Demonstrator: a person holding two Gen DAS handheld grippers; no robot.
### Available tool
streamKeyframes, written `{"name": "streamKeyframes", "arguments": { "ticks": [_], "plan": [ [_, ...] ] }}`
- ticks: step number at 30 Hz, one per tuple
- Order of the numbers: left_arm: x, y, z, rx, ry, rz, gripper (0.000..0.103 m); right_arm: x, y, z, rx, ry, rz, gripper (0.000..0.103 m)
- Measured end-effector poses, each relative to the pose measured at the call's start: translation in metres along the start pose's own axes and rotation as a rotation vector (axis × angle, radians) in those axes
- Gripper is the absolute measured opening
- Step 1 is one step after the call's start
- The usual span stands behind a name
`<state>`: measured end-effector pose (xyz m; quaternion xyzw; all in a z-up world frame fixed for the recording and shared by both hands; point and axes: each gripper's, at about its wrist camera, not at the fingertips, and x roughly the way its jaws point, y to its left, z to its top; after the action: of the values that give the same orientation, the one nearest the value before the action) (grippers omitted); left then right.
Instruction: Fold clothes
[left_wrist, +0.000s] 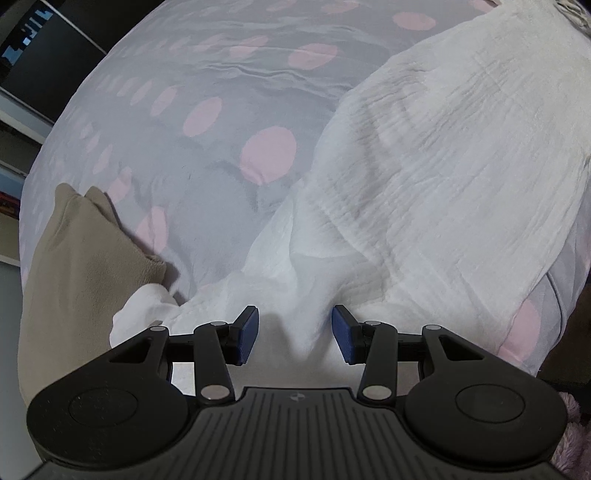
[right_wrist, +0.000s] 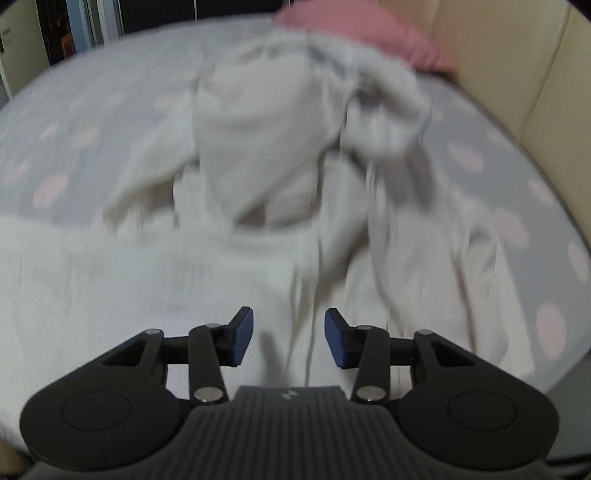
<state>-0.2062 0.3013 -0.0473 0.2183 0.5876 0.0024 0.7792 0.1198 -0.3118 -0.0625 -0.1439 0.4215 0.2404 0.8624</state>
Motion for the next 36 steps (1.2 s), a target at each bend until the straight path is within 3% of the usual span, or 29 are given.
{"name": "streamKeyframes", "arguments": {
  "ticks": [2,6,9,17,26,30,33,36],
  "plan": [
    [0.000,-0.001,0.002,0.007,-0.001,0.003,0.042,0.006,0.003,0.007,-0.010,-0.008,-0.003,0.044],
    [0.001,-0.001,0.002,0.006,-0.002,0.007,0.042,0.020,0.011,0.012,-0.067,0.042,-0.012,0.013],
    [0.001,0.000,0.000,-0.001,0.000,0.007,0.042,0.020,0.012,0.010,-0.073,0.045,-0.005,0.003],
    [0.003,0.000,0.005,0.006,0.010,0.002,0.042,-0.001,0.008,0.023,-0.053,-0.095,-0.104,0.001],
    [0.005,0.000,0.006,0.002,0.004,0.007,0.042,0.026,0.014,0.031,-0.107,-0.030,-0.146,0.002],
    [0.004,0.004,0.008,-0.022,-0.006,0.013,0.042,0.017,0.003,0.025,-0.032,-0.029,-0.112,0.008],
    [0.003,0.009,0.012,-0.055,-0.035,0.005,0.042,0.010,-0.007,0.012,0.036,-0.002,-0.062,0.032],
    [0.001,0.011,0.016,-0.077,-0.062,-0.003,0.042,0.005,-0.015,-0.004,0.085,0.059,-0.009,0.033]
  ]
}}
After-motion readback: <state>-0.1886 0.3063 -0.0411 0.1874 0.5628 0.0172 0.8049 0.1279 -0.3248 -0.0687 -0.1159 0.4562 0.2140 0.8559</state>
